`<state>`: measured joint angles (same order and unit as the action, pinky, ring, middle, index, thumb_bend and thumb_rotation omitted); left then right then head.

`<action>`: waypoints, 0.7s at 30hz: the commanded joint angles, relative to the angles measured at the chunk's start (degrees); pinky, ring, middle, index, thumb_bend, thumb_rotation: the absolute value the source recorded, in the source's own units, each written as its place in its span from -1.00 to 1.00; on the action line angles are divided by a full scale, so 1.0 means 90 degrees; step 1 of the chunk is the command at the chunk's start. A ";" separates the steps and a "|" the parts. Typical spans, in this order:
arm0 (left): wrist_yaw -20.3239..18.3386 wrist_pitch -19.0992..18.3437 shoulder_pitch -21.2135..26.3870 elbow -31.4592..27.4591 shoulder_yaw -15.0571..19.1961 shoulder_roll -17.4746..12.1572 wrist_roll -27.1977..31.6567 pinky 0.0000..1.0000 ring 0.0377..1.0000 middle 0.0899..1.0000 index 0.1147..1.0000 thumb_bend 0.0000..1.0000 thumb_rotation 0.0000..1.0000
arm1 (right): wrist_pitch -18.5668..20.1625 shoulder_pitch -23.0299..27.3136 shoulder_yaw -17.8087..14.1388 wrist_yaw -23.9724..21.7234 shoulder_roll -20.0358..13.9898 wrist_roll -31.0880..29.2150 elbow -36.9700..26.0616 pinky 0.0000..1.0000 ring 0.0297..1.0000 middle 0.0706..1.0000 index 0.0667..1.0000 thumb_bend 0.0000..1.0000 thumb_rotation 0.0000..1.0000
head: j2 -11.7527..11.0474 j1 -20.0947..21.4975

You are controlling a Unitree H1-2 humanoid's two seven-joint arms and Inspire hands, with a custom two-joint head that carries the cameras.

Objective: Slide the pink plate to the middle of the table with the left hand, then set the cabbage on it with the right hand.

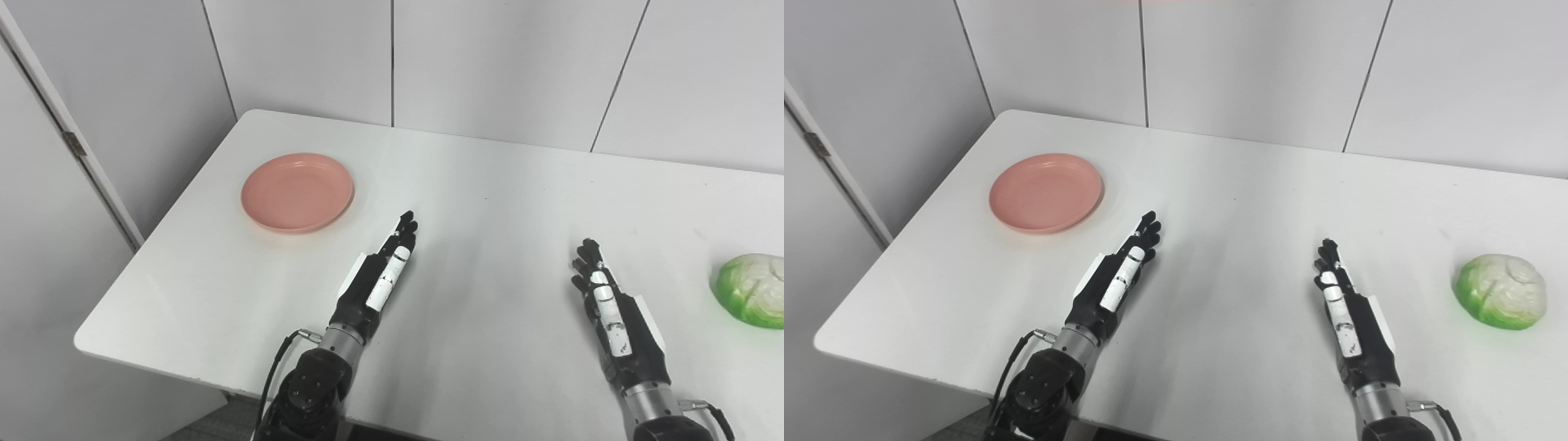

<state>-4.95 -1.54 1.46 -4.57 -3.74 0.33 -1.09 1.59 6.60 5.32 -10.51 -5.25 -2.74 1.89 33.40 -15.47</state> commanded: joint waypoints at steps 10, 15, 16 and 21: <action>0.0033 -0.0135 0.0622 -0.0926 0.0370 -0.0296 0.0145 1.00 0.99 1.00 1.00 0.10 1.00 | 0.0027 -0.0086 -0.0024 0.0048 0.0073 0.0015 0.0264 1.00 1.00 1.00 1.00 -0.58 1.00 | 0.0036 -0.0008; 0.0068 -0.0334 0.0805 -0.1266 0.0620 -0.0371 0.0388 1.00 0.98 0.99 0.99 0.10 1.00 | -0.0002 -0.0072 -0.0027 0.0033 0.0058 0.0021 0.0296 1.00 1.00 1.00 1.00 -0.58 1.00 | 0.0049 -0.0021; 0.0068 -0.0344 0.0843 -0.1318 0.0671 -0.0409 0.0415 1.00 0.98 0.98 0.98 0.10 1.00 | -0.0018 -0.0069 -0.0029 0.0024 0.0055 0.0011 0.0308 1.00 1.00 1.00 1.00 -0.58 1.00 | 0.0049 -0.0023; 0.0133 -0.0359 0.1008 -0.1435 0.0963 -0.0524 0.0469 0.98 0.95 0.96 0.96 0.10 1.00 | 0.0006 -0.0065 -0.0038 0.0030 0.0055 0.0007 0.0297 1.00 1.00 1.00 1.00 -0.58 1.00 | 0.0052 -0.0039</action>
<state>-4.69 -4.95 8.05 -15.51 4.32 -3.82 1.90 1.60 6.82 5.06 -10.50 -5.09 -2.70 2.08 33.93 -15.82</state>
